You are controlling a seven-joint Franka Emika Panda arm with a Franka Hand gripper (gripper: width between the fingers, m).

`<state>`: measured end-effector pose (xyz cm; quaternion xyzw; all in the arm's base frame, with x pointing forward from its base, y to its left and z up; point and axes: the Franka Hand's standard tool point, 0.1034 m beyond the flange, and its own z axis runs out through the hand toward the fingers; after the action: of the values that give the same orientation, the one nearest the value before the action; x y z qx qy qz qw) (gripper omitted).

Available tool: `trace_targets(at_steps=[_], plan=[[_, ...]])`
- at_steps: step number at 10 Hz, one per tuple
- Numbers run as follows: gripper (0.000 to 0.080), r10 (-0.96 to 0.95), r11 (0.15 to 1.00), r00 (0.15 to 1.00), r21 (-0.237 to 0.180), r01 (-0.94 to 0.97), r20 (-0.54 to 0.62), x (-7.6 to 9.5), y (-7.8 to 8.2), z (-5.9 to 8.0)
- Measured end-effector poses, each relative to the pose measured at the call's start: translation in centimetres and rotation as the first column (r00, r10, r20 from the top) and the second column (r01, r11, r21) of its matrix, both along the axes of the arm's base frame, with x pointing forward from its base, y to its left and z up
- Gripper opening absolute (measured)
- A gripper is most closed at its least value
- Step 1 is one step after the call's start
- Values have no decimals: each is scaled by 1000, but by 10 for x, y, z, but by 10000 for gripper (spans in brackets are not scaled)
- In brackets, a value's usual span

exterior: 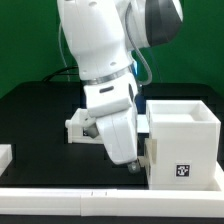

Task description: Assemble drawer

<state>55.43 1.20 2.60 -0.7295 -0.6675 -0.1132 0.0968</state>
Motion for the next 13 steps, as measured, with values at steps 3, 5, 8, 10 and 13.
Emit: trace_targets(at_steps=[3, 5, 8, 10, 13], plan=[[649, -23, 1000, 1000, -3, 23, -10, -2, -8, 4], [649, -24, 1000, 1000, -2, 24, -11, -3, -9, 3], [649, -29, 1000, 1000, -4, 29, -10, -3, -12, 4], [649, -49, 998, 999, -40, 49, 0, -17, -37, 23], [649, -66, 995, 998, -75, 64, -17, -54, -53, 34]])
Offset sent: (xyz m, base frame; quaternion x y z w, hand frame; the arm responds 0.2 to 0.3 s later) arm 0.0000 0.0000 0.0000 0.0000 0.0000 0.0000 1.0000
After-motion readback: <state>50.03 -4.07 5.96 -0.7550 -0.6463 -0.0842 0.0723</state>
